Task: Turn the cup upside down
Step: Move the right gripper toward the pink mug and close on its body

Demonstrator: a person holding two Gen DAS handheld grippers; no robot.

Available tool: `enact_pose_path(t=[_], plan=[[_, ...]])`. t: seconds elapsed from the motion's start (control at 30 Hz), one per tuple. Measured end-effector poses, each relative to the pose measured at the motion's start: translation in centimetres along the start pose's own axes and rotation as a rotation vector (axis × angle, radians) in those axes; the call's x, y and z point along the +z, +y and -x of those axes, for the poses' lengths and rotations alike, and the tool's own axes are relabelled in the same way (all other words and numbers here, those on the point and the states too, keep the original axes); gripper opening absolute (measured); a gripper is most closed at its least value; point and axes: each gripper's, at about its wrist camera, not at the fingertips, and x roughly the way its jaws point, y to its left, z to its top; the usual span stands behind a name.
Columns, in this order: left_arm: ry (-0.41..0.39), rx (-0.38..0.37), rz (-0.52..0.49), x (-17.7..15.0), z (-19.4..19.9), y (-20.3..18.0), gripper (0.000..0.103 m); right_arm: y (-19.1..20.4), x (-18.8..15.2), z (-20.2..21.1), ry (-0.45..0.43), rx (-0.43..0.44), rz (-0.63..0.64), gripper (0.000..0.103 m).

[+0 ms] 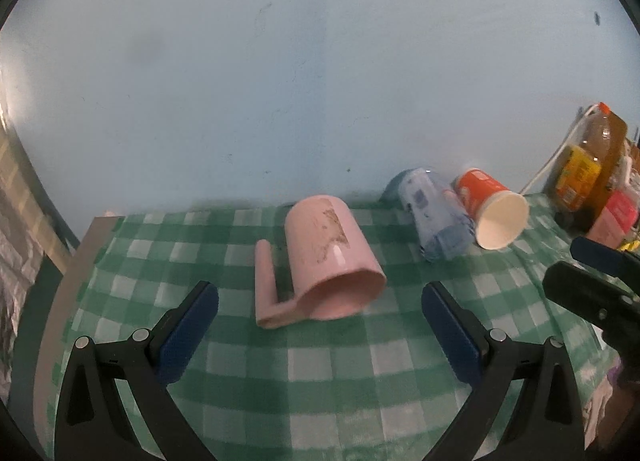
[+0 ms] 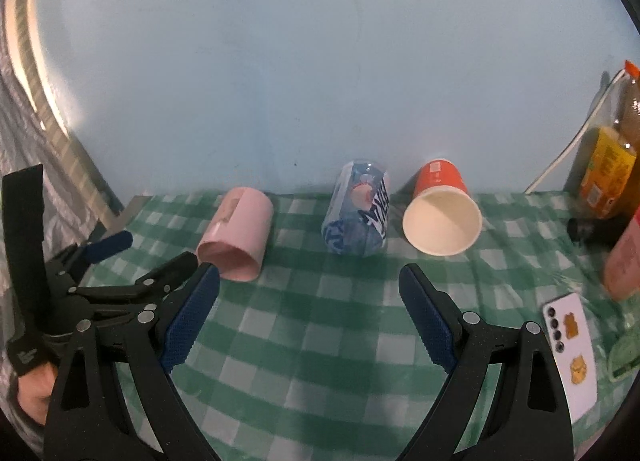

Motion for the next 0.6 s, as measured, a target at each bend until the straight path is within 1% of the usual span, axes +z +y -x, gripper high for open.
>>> enact_pose_path(t=[0.13, 0.17, 0.2, 0.23, 0.37, 0.5, 0.6], plan=[[0.054, 0.009, 0.027, 1.5, -2.5, 0.5, 0.103, -0.6, 1.5, -2.0, 0.042, 0.035, -0.051, 0.090], [0.062, 0.007, 0.038, 1.7, -3.0, 0.6, 0.103, -0.6, 1.8, -2.5, 0.077, 0.036, -0.059, 0.090], [0.064, 0.001, 0.051, 2.0, -3.5, 0.8, 0.103, -0.7, 2.1, -3.1, 0.089, 0.047, -0.058, 0.090], [0.066, -0.007, 0.058, 2.2, -3.9, 0.8, 0.103, -0.7, 2.4, -3.5, 0.096, 0.054, -0.061, 0.090], [0.117, -0.007, 0.076, 3.1, -6.2, 1.0, 0.103, -1.3, 3.1, -5.0, 0.112, 0.058, -0.105, 0.090], [0.142, -0.012, 0.091, 3.7, -7.8, 0.9, 0.103, -2.3, 3.4, -6.3, 0.148, 0.094, -0.168, 0.090], [0.168, -0.012, 0.083, 4.0, -8.9, 0.7, 0.103, -2.9, 3.3, -6.8, 0.147, 0.081, -0.200, 0.090]])
